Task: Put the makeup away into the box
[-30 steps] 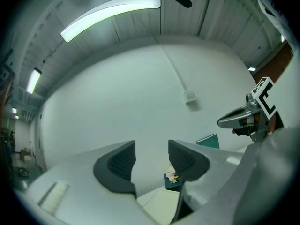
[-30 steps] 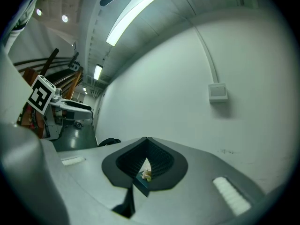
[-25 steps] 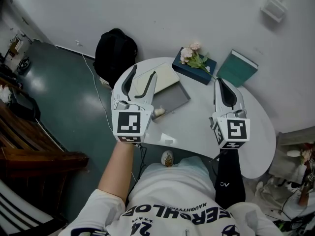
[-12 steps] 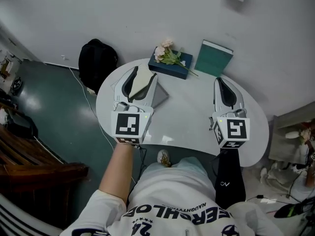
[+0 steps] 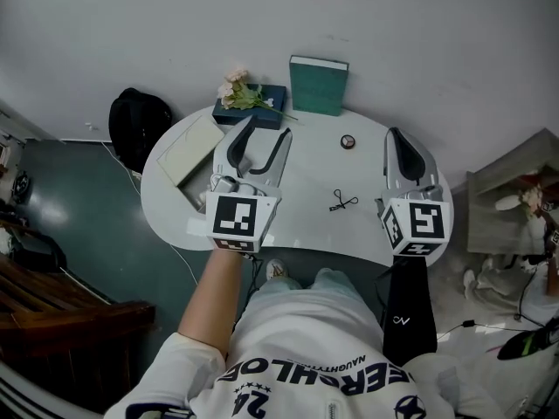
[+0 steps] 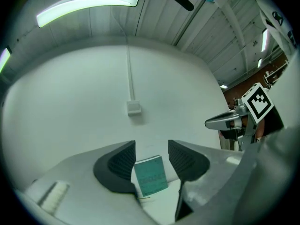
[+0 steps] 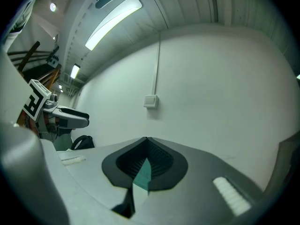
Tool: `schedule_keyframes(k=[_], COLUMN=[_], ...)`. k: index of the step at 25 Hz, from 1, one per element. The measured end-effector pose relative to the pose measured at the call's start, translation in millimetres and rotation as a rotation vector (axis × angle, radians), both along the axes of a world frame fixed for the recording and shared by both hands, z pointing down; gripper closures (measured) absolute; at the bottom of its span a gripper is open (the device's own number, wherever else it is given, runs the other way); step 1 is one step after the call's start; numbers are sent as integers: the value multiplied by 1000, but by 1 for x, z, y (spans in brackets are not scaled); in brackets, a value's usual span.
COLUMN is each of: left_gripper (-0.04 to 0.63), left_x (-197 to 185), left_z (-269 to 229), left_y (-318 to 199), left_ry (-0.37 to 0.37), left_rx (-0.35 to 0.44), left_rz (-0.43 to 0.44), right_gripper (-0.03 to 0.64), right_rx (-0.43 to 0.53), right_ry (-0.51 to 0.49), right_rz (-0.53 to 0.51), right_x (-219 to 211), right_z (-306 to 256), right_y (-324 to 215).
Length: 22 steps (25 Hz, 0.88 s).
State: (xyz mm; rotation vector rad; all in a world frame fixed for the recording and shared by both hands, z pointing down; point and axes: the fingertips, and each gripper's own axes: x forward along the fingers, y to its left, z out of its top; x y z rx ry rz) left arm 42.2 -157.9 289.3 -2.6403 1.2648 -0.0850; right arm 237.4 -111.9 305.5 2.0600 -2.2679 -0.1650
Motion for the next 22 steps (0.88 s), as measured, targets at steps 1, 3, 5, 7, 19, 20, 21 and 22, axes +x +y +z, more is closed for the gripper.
schedule_keyframes(k=[1, 3, 5, 7, 19, 20, 21, 22], left_gripper=[365, 365, 365, 365, 364, 364, 364, 364], left_x=[12, 33, 51, 66, 139, 141, 143, 143], left_z=[1, 4, 8, 12, 141, 163, 184, 204], left_y=[5, 14, 21, 28, 57, 59, 61, 62], left_ry=[-2, -7, -4, -6, -296, -332, -362, -390], left_rx=[2, -1, -8, -15, -263, -311, -356, -397], left_rz=[12, 36, 57, 69, 307, 326, 341, 355], right_gripper=[586, 586, 586, 586, 586, 586, 586, 586], right_rx=[2, 3, 3, 5, -23, -29, -34, -39], right_ry=[-3, -5, -8, -15, -13, -9, -5, -1], right_rz=[9, 26, 40, 52, 59, 61, 64, 67], right_x=[10, 29, 47, 61, 93, 94, 95, 97], right_z=[1, 3, 5, 6, 16, 18, 20, 21], right_y=[6, 17, 26, 33, 54, 55, 55, 56])
